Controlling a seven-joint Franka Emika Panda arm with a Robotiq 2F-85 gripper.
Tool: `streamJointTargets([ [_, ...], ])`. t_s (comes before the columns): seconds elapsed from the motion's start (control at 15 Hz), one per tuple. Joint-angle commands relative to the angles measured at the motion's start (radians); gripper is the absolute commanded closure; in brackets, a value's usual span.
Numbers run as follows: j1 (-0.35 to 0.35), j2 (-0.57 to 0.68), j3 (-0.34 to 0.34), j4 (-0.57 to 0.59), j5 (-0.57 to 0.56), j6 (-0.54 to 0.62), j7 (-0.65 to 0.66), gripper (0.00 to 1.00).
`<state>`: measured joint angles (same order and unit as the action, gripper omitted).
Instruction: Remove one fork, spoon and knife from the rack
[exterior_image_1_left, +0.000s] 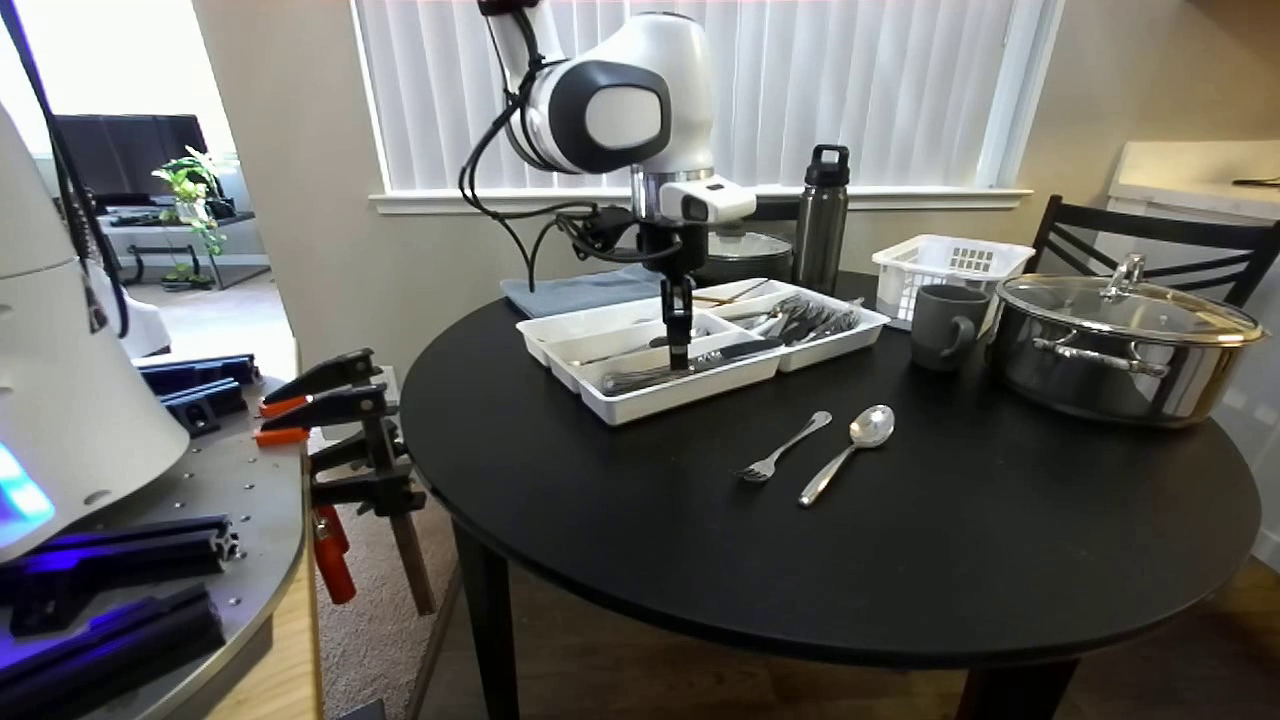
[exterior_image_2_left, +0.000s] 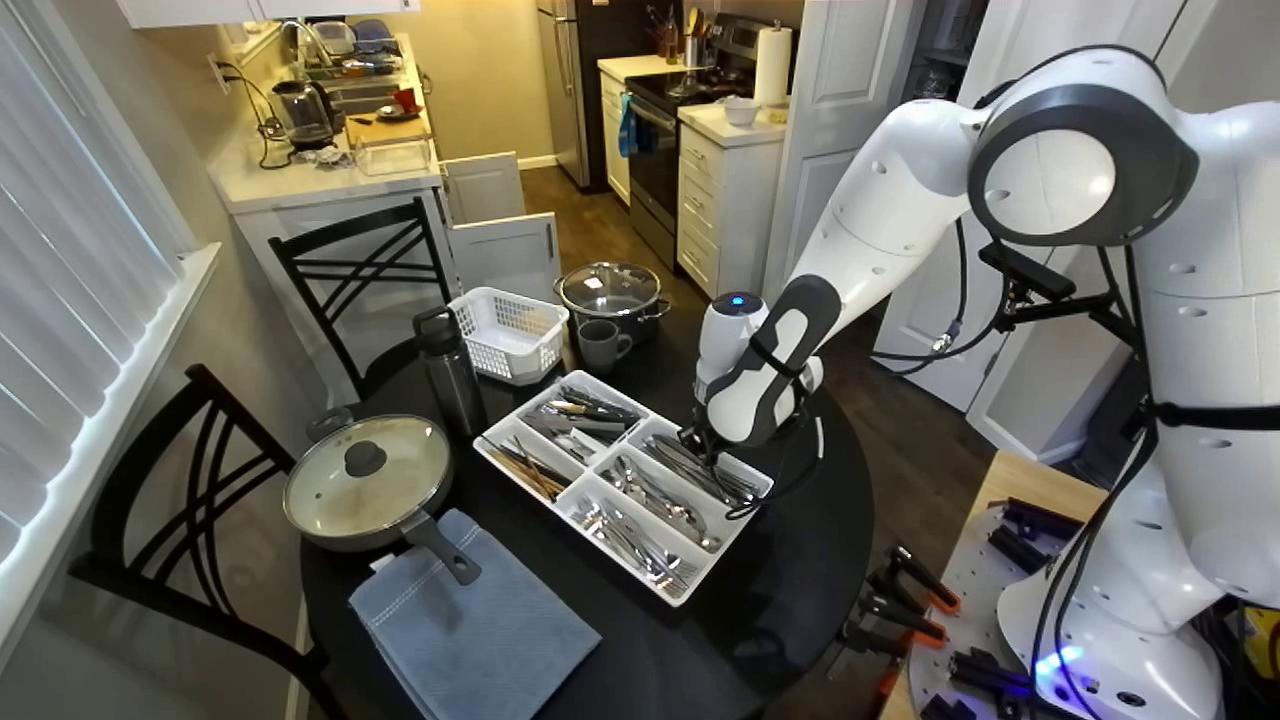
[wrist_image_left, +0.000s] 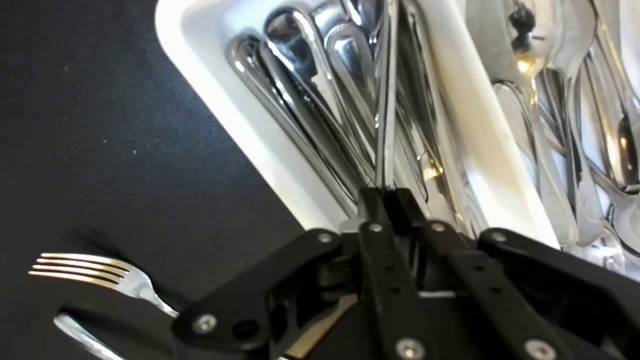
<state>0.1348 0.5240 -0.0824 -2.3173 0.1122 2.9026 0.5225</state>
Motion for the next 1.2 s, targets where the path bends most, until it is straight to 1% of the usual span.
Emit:
streamJointTargets([
  [0.0,0.004,-0.083,0.005,-0.037,0.012,-0.069,-0.067,0.97],
  [0.33,0.005,-0.121,0.0,-0.037,-0.009,-0.132,-0.091,0.98],
  [0.53,0.01,-0.151,-0.009,-0.035,-0.049,-0.19,-0.123,0.98],
  [0.67,0.031,-0.177,-0.032,-0.03,-0.124,-0.265,-0.131,0.98],
  [0.87,0.064,-0.212,-0.07,-0.005,-0.299,-0.416,-0.108,0.98],
  [1.0,0.066,-0.23,-0.074,0.017,-0.402,-0.507,-0.107,0.98],
  [1.13,0.06,-0.23,-0.071,0.039,-0.491,-0.566,-0.097,0.98],
])
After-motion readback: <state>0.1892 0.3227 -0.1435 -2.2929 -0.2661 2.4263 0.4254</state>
